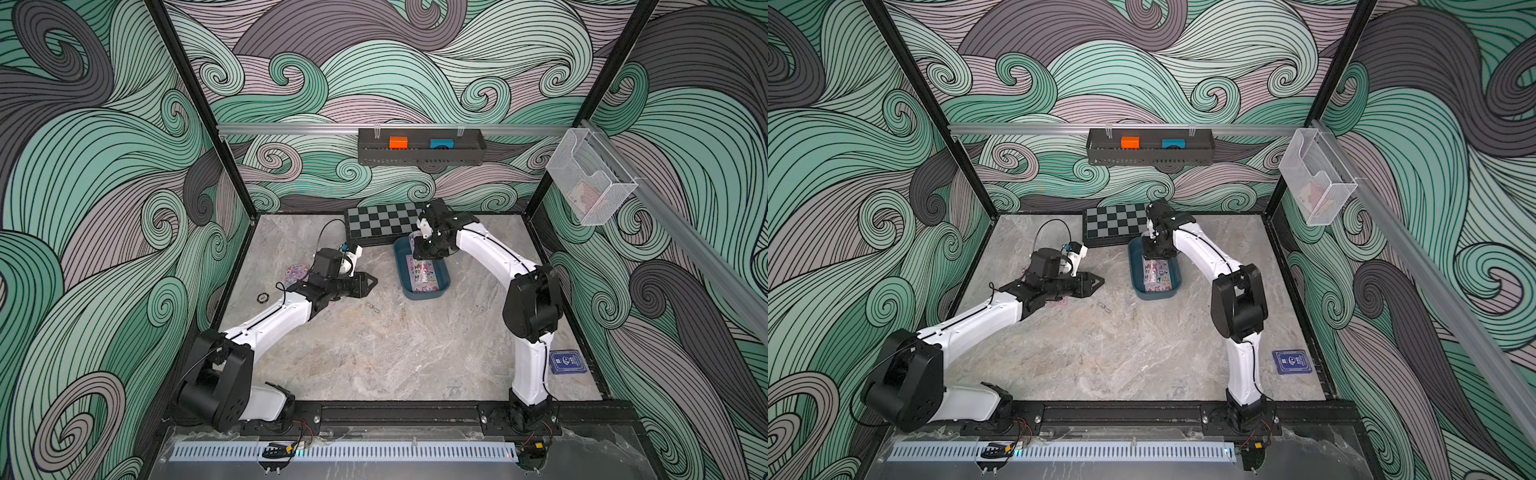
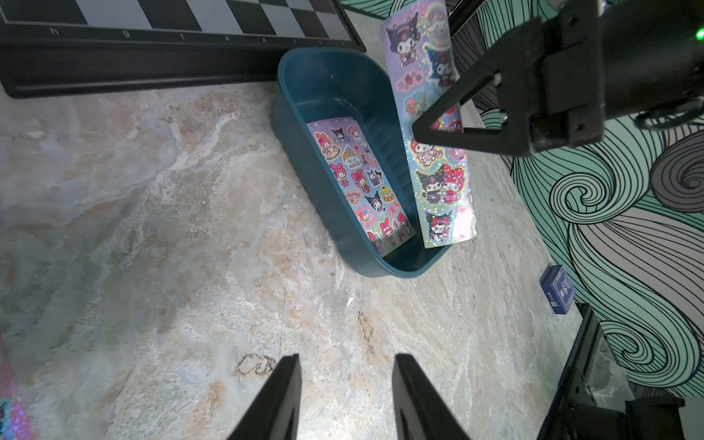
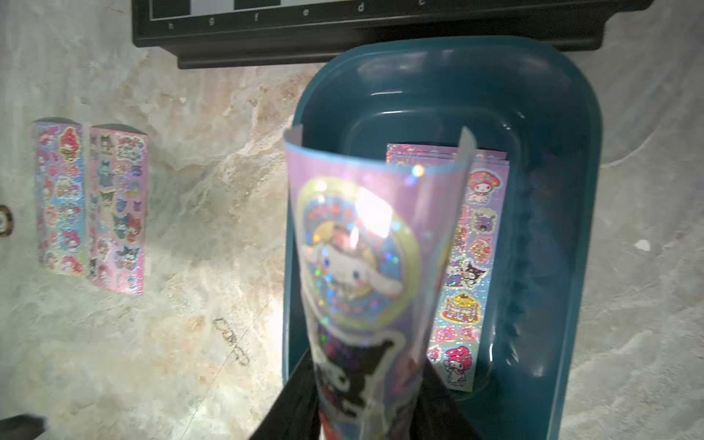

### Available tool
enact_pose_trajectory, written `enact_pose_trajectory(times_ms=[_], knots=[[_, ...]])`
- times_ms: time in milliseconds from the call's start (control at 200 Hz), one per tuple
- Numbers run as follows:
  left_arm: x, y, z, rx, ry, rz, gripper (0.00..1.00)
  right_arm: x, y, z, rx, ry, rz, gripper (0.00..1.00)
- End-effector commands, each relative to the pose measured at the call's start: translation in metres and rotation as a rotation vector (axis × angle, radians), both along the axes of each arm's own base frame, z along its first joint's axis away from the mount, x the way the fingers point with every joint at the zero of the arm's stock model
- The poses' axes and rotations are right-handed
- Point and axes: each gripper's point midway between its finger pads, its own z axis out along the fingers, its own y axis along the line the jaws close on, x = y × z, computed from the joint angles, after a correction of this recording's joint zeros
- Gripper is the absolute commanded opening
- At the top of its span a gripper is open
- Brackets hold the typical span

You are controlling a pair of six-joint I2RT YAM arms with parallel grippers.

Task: Take the stickers out of the storage box
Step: Pick up the sticker from the storage box, then place the sticker at the center of the board.

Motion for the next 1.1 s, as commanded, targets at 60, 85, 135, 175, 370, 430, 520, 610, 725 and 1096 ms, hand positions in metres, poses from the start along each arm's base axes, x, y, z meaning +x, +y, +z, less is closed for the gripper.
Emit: enact_pose_trajectory(times_ms=[60, 85, 135, 175, 370, 430, 520, 610, 725, 1096], knots=[[0.022, -0.025, 0.029, -0.090, -0.028, -0.053, 0.44, -0.003, 0.032, 0.023, 0.179, 0.014, 0.069, 0.38], [0.023, -0.029, 0.032, -0.104, -0.022, -0.065, 0.44, -0.003, 0.034, 0.025, 0.190, 0.012, 0.072, 0.38], [0.026, -0.035, 0.035, -0.122, -0.007, -0.088, 0.44, -0.003, 0.038, 0.030, 0.219, 0.011, 0.079, 0.38], [0.026, -0.040, 0.037, -0.137, 0.003, -0.112, 0.44, -0.004, 0.043, 0.034, 0.254, 0.015, 0.090, 0.38], [0.017, -0.064, 0.043, -0.313, 0.095, -0.235, 0.46, -0.007, 0.066, 0.050, 0.393, 0.026, 0.118, 0.39], [0.015, -0.073, 0.048, -0.406, 0.139, -0.292, 0.47, -0.007, 0.071, 0.052, 0.417, 0.029, 0.124, 0.39], [0.018, -0.078, 0.050, -0.467, 0.167, -0.314, 0.47, -0.006, 0.072, 0.054, 0.425, 0.025, 0.123, 0.40], [0.021, -0.077, 0.047, -0.456, 0.171, -0.302, 0.47, -0.007, 0.072, 0.055, 0.429, 0.026, 0.127, 0.40], [0.022, -0.074, 0.050, -0.454, 0.164, -0.290, 0.47, -0.008, 0.074, 0.055, 0.443, 0.035, 0.129, 0.40], [0.020, -0.072, 0.068, -0.477, 0.149, -0.284, 0.34, -0.008, 0.084, 0.065, 0.509, 0.032, 0.142, 0.40]])
